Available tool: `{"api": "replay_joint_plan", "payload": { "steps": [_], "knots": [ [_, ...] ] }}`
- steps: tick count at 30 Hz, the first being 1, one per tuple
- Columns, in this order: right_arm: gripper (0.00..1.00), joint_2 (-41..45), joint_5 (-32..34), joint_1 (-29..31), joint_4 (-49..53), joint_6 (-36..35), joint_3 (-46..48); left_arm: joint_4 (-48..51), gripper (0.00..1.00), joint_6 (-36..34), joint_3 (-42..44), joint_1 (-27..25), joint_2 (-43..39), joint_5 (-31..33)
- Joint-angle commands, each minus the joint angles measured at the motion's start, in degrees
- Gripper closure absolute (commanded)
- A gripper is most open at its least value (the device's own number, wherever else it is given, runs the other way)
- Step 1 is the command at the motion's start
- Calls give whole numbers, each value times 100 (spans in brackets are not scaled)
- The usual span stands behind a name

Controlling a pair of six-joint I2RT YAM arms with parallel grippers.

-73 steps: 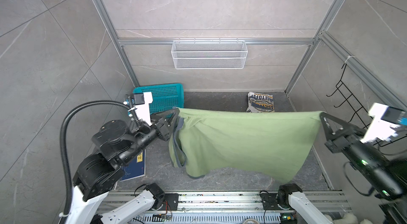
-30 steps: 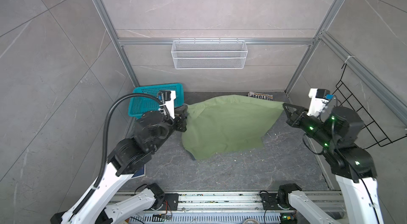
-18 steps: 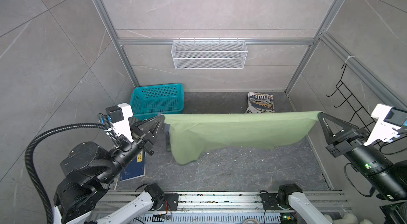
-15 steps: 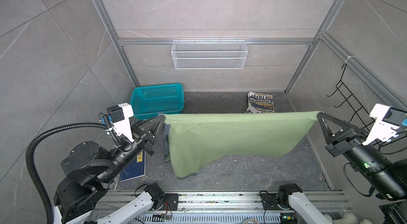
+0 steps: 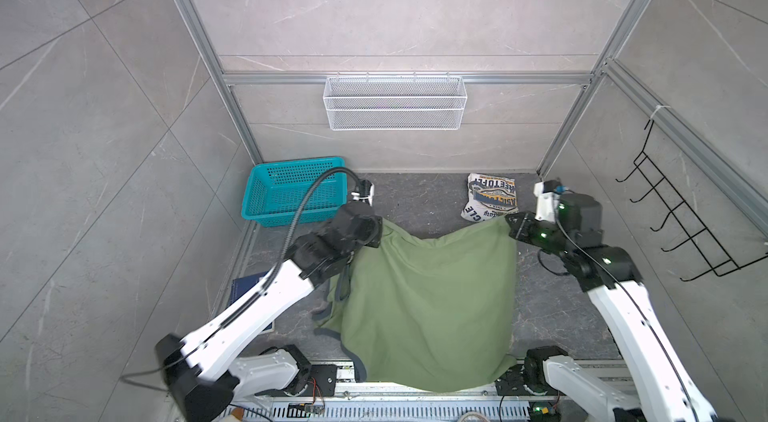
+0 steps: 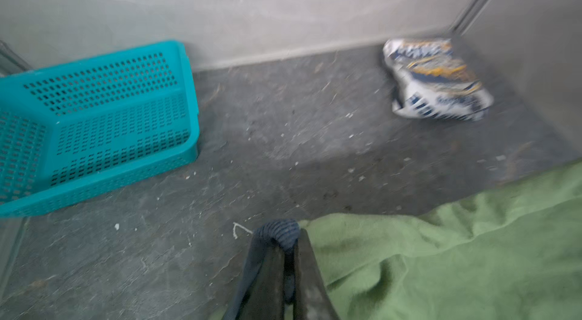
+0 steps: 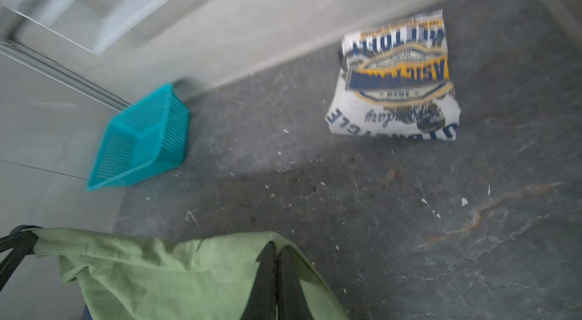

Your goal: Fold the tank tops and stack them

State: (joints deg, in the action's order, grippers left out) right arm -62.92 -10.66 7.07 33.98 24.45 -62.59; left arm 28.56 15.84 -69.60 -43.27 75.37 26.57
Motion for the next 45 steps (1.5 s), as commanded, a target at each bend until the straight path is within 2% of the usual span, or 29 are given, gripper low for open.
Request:
{"api": "replay_joint_plan", "payload": {
  "steps": [1,5,9,18,19,21,22,25,28,31,33,36,45],
  "knots": [
    [100,-786,220,5,-1180,75,315,-776,100,-176,21,340,710,551],
    [100,-2007,383,5,-1772,122,213,-972,100,-203,-430,661,1998,520],
    [100,-2877,780,5,-1841,80,-100,-1044,100,-257,-918,869,2878,400],
    [100,-3751,1283,0,-1744,89,-613,-839,100,-283,-1852,1190,3973,221],
    [100,-3823,1362,-3,-1699,63,-707,-725,98,-283,-2008,1226,4087,266],
    [100,-3929,1498,2,-1510,36,-925,-377,80,-272,-2320,1267,4274,380],
    [87,-3956,1574,9,-1361,7,-1041,-188,70,-259,-2467,1259,4324,425],
    [54,-3735,1764,19,-1118,-17,-1074,266,53,-175,-2642,1264,4166,358],
    [43,-3289,1900,202,-931,-112,-902,820,46,256,-2614,1236,3636,188],
    [44,-3054,1305,491,-881,-200,-670,672,45,470,-2116,1012,2990,-497],
    [45,-3012,1042,676,-877,-125,-459,647,45,515,-1899,766,2849,-778],
    [45,-2959,666,758,-1011,171,-10,639,46,923,-1500,680,2766,-1246],
    [45,-3202,299,751,-1312,638,812,218,46,1389,-175,635,2482,-1471]
  ]
}}
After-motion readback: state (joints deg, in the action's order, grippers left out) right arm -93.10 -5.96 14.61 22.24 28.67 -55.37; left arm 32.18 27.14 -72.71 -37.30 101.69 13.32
